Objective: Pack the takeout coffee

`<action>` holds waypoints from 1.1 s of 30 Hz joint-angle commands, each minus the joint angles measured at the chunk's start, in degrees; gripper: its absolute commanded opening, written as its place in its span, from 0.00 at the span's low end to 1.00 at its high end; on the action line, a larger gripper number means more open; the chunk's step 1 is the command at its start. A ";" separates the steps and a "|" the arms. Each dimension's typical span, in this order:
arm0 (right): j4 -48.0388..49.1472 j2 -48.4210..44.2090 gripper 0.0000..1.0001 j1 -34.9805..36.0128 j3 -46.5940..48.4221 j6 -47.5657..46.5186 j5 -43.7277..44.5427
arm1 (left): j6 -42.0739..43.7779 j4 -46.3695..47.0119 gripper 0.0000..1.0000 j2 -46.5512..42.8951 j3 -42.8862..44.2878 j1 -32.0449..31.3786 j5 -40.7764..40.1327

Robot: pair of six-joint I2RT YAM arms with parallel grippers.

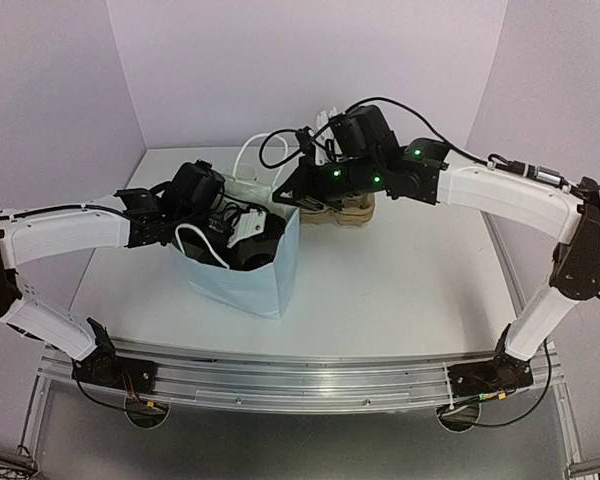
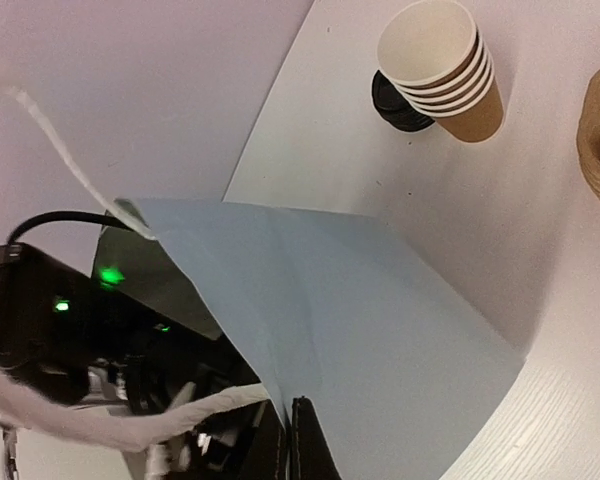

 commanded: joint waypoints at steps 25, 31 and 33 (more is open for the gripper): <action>-6.23 3.58 0.00 -1.70 4.91 -15.30 0.29 | -16.22 2.40 1.00 -9.71 9.18 -0.24 -1.62; -6.73 4.78 0.00 -3.28 7.02 -20.50 -3.45 | -16.35 -0.14 1.00 -11.68 11.18 -0.23 -5.20; -7.42 5.32 0.00 -3.75 7.82 -22.48 -5.25 | -16.59 -1.12 0.99 -12.52 11.72 -0.23 -6.56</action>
